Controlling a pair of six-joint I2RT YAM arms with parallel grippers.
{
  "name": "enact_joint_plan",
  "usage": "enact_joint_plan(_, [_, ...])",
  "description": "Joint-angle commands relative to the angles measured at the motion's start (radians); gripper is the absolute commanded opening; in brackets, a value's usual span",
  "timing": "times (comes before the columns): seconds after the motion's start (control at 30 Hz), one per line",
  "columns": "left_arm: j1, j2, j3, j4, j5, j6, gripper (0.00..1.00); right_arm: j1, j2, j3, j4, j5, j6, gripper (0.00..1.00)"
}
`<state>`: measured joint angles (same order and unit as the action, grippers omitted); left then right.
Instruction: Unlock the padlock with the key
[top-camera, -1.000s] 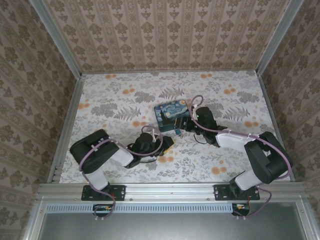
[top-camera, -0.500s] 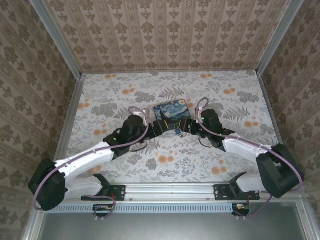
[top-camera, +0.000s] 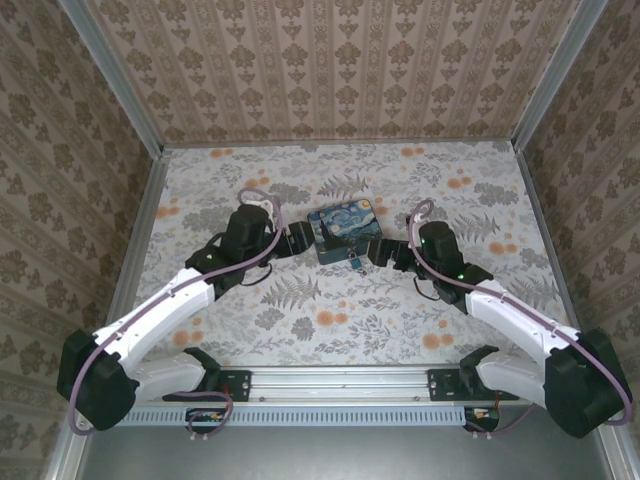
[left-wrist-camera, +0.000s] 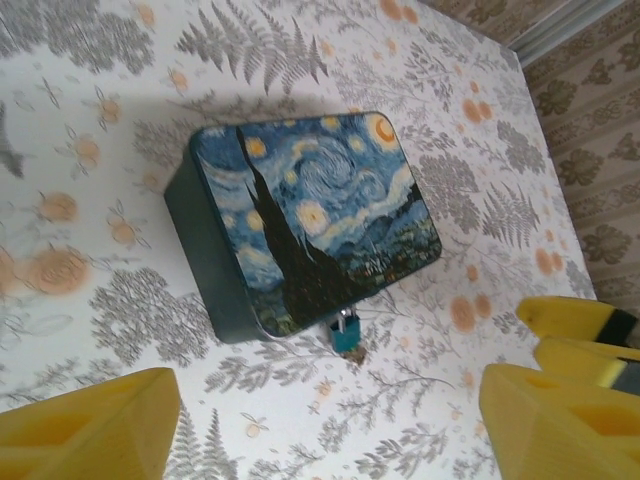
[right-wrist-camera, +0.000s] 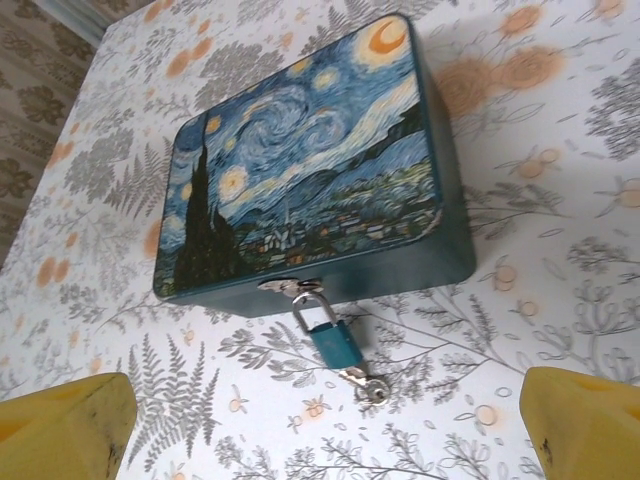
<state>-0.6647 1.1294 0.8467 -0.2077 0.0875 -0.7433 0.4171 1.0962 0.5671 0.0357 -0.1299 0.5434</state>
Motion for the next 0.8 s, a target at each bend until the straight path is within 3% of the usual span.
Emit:
enact_joint_plan(0.0, [0.021, 0.013, 0.057, -0.054, -0.025, 0.094, 0.85, -0.035, -0.028, -0.007, -0.032, 0.065, -0.022, 1.0])
enact_joint_plan(0.17, [0.037, 0.045, 0.099, -0.065, -0.056, 0.131, 1.0, -0.096, -0.033, -0.059, 0.073, -0.003, 0.01, 1.0])
enact_joint_plan(0.53, [0.037, 0.186, 0.173, -0.11, -0.126, 0.194, 1.0, -0.104, -0.017, -0.066, 0.033, -0.097, -0.016, 0.99])
enact_joint_plan(0.77, [0.037, 0.273, 0.18, -0.096, -0.116, 0.194, 1.0, -0.104, 0.079, -0.096, 0.129, -0.259, 0.009, 0.85])
